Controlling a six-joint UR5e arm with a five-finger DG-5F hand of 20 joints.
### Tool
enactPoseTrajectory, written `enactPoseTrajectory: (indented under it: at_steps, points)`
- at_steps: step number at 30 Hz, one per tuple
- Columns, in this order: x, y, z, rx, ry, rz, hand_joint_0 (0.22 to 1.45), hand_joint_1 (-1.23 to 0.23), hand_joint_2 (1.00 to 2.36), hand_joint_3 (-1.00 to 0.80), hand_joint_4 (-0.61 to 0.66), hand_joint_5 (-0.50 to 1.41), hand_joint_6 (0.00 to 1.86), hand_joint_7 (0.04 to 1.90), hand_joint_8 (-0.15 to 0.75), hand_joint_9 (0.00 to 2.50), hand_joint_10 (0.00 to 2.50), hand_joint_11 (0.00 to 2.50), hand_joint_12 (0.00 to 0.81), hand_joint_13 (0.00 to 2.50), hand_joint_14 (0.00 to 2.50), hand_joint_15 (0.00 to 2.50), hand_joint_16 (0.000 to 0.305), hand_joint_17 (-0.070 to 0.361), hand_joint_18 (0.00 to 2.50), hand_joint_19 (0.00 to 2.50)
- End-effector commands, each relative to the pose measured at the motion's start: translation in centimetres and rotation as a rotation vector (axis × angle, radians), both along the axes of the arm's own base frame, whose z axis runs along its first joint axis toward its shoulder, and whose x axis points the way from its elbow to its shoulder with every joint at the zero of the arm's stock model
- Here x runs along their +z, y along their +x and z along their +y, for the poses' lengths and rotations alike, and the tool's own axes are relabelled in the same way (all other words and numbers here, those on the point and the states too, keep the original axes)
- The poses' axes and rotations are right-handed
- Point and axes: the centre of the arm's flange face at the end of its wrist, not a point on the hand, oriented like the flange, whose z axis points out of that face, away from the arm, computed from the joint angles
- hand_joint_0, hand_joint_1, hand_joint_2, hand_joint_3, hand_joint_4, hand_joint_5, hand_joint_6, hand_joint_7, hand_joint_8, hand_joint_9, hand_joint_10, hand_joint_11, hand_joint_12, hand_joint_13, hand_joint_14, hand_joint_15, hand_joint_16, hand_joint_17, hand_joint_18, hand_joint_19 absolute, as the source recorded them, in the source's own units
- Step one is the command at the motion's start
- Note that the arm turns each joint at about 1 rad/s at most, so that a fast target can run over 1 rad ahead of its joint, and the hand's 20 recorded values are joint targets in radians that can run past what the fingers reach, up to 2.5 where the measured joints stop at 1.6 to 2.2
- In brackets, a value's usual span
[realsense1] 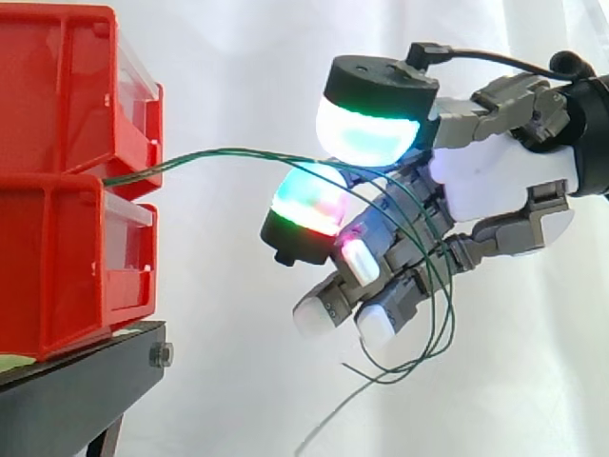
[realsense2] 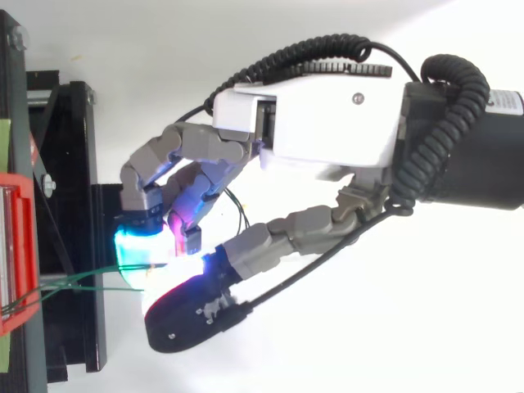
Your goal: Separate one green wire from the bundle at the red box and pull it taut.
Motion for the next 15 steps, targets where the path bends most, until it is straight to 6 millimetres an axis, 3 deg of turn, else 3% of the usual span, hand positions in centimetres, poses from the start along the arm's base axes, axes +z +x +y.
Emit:
enactPoseTrajectory:
  at_steps: [1,15]
  points:
    - [-0.3,-0.04,0.0,0.004,0.004,0.004,0.57,-0.59,1.01,-0.42,0.18,-0.17,0.89,1.06,0.304,0.89,0.01,0.71,0.332,0.71,0.01,0.29,0.05,0.112,0.74,0.37]
    - [-0.63,-0.12,0.22,0.005,0.016,0.005,0.6,-0.77,1.02,-0.24,0.13,-0.18,0.91,1.06,0.306,0.87,0.02,0.72,0.333,0.7,0.01,0.28,0.05,0.112,0.73,0.35]
